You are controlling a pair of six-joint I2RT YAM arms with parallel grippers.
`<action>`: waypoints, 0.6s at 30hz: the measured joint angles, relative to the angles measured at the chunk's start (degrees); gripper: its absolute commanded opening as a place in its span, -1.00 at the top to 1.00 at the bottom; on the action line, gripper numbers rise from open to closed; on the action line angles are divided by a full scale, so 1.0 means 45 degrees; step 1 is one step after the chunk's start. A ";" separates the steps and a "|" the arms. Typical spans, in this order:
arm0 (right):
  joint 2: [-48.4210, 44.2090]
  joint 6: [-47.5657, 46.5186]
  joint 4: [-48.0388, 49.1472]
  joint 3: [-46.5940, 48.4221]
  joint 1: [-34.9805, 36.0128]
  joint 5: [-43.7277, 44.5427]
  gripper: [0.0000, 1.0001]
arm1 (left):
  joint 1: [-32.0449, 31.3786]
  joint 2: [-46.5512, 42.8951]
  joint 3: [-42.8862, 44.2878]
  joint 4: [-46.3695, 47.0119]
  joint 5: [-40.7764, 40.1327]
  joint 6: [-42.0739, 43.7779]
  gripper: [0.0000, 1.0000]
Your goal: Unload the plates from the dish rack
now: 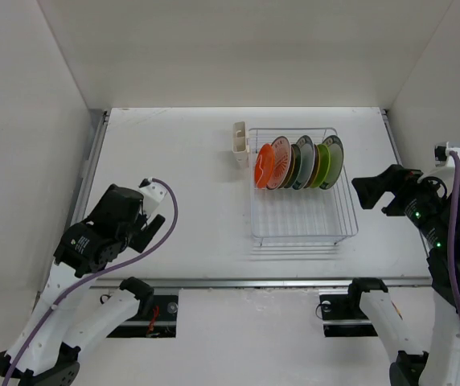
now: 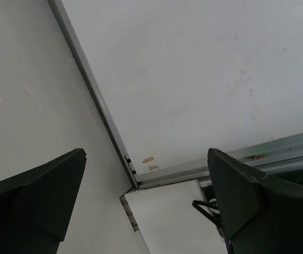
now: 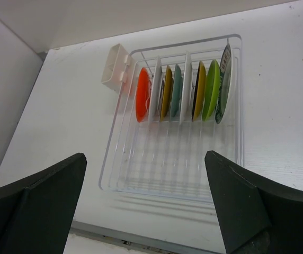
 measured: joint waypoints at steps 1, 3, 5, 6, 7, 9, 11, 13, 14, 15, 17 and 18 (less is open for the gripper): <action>0.0000 0.0005 0.0000 -0.0005 0.0000 -0.0005 -0.99 | -0.0005 0.0000 0.0000 0.0015 0.0000 -0.0015 -0.99; 0.0000 0.0005 0.0005 -0.0092 0.0000 0.0034 -0.99 | -0.0005 -0.0005 0.0000 0.0058 0.0000 -0.0039 -0.99; -0.0010 0.0005 0.0044 -0.0359 0.0000 0.0102 -0.99 | -0.0005 -0.0019 0.0000 0.0131 0.0010 -0.0044 -0.99; -0.0010 0.0019 0.0015 -0.0525 0.0000 0.0170 -0.99 | -0.0005 -0.0049 0.0000 0.0165 0.0010 -0.0044 -0.99; 0.0005 0.0044 0.0005 -0.0690 0.0000 0.0253 -0.99 | -0.0005 -0.0112 0.0000 0.0219 0.0024 -0.0044 -0.99; 0.0068 0.0131 -0.0015 -0.0908 0.0000 0.0442 -0.99 | -0.0005 -0.0238 0.0000 0.0389 0.0044 -0.0044 -0.99; 0.0087 0.0267 -0.0019 -0.1093 0.0000 0.0709 -0.99 | -0.0005 -0.0413 0.0000 0.0520 0.0165 -0.0044 -0.99; 0.0112 0.0374 -0.0029 -0.1156 0.0000 0.0962 -0.99 | -0.0005 -0.0510 0.0000 0.0578 0.0301 -0.0044 -0.99; 0.0160 0.0457 -0.0024 -0.1175 0.0000 0.1180 -0.99 | 0.0000 -0.0505 0.0000 0.0573 0.0345 -0.0044 -0.99; 0.0282 0.0534 -0.0005 -0.1200 0.0000 0.1428 -0.99 | -0.0005 -0.0495 0.0000 0.0578 0.0384 -0.0044 -0.99; 0.0685 0.0724 0.0049 -0.1282 0.0000 0.1904 -0.99 | -0.0005 -0.0471 0.0000 0.0578 0.0432 -0.0044 -0.99; 0.0991 0.0821 0.0131 -0.1350 0.0000 0.2186 -0.99 | -0.0005 -0.0466 0.0000 0.0588 0.0427 -0.0044 -0.99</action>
